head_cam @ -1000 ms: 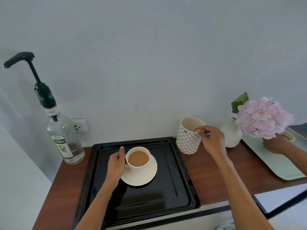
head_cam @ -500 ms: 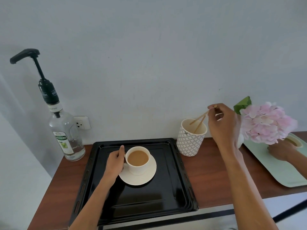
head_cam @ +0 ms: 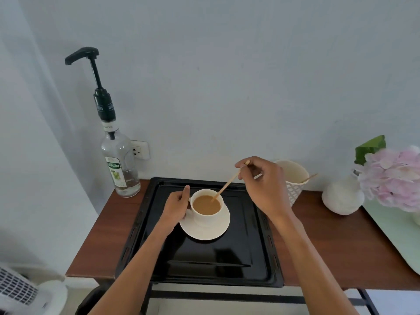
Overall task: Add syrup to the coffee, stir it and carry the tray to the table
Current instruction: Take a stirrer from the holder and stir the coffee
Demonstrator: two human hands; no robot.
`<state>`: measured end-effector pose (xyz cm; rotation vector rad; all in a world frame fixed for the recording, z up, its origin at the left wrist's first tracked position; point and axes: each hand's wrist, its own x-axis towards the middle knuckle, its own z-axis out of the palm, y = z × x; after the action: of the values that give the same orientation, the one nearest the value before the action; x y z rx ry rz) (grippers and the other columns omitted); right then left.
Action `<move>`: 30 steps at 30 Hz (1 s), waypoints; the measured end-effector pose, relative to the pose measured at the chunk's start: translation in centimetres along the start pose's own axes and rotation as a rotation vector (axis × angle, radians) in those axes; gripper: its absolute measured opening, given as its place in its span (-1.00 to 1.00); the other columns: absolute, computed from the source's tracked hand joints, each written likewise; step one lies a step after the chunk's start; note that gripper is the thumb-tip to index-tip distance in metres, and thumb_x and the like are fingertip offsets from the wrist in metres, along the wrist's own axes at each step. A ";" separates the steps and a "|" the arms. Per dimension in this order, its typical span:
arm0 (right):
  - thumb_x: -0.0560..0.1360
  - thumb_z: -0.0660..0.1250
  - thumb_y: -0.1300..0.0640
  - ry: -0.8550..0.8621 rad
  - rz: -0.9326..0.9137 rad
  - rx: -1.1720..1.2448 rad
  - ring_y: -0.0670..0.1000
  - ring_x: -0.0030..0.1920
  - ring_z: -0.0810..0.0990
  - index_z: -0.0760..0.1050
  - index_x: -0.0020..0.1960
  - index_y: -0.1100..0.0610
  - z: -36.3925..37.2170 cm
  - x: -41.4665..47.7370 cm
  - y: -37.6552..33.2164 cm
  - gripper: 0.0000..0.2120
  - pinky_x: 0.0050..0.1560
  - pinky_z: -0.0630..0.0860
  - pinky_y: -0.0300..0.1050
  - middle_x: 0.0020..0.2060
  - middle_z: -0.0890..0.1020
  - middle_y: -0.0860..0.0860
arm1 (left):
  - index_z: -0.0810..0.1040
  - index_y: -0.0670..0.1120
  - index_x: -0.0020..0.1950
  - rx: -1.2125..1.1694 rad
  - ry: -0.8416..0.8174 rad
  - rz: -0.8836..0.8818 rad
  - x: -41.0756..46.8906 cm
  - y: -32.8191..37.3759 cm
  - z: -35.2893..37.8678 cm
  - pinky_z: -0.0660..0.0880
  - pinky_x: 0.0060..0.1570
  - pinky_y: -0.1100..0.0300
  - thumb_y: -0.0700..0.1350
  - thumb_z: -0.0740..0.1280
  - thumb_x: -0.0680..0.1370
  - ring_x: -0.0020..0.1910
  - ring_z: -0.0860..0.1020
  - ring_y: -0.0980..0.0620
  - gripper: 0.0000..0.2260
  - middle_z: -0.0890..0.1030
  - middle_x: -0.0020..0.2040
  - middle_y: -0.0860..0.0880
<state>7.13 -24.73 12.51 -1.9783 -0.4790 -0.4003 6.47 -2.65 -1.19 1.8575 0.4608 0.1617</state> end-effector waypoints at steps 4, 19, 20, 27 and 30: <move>0.57 0.34 0.26 -0.116 0.009 -0.039 -0.05 -0.31 0.65 0.70 -0.06 0.04 2.5 -0.9 1.3 -0.80 -0.28 0.55 -0.23 -0.36 0.68 -0.14 | 0.53 -0.25 -0.27 -0.030 0.000 -0.003 0.1 -0.3 0.1 0.35 -0.44 0.19 0.14 0.11 0.67 -0.42 0.44 0.01 -0.45 0.48 -0.41 -0.09; 0.70 0.22 0.05 -0.263 0.047 -0.059 -0.14 -0.40 0.60 0.61 -0.20 0.06 6.8 0.0 2.6 -0.66 -0.25 0.48 -0.35 -0.43 0.65 -0.02 | 0.45 -0.18 -0.33 -0.088 -0.026 0.013 0.4 -0.6 0.3 0.33 -0.40 0.10 0.12 0.13 0.67 -0.45 0.37 -0.01 -0.49 0.41 -0.49 -0.03; 0.70 0.22 0.05 -0.257 0.044 -0.082 -0.12 -0.39 0.61 0.61 -0.19 0.07 6.8 0.3 2.7 -0.66 -0.24 0.51 -0.30 -0.42 0.65 -0.02 | 0.45 -0.18 -0.33 -0.091 -0.024 0.014 0.4 -0.7 0.3 0.34 -0.42 0.12 0.12 0.13 0.67 -0.46 0.37 0.01 -0.49 0.40 -0.49 -0.02; 0.71 0.17 0.04 -0.181 0.064 -0.206 0.13 -0.41 0.57 0.57 -0.23 0.10 4.2 0.3 4.0 -0.61 -0.29 0.51 0.04 -0.45 0.60 0.06 | 0.46 -0.18 -0.33 -0.083 -0.020 0.023 0.3 -1.0 0.5 0.35 -0.42 0.18 0.13 0.12 0.68 -0.50 0.38 0.07 -0.49 0.44 -0.49 -0.01; 0.71 0.18 0.03 -0.243 0.115 -0.097 0.02 -0.43 0.59 0.57 -0.25 0.06 4.7 -0.5 3.9 -0.60 -0.29 0.54 -0.09 -0.44 0.63 0.05 | 0.43 -0.17 -0.34 -0.092 -0.010 0.024 0.4 -1.0 0.4 0.34 -0.50 0.27 0.13 0.12 0.68 -0.53 0.37 0.08 -0.49 0.43 -0.49 -0.02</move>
<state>8.98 -22.13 7.30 -2.1489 -0.5030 -0.1125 6.74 -2.57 -2.35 1.7730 0.4176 0.1869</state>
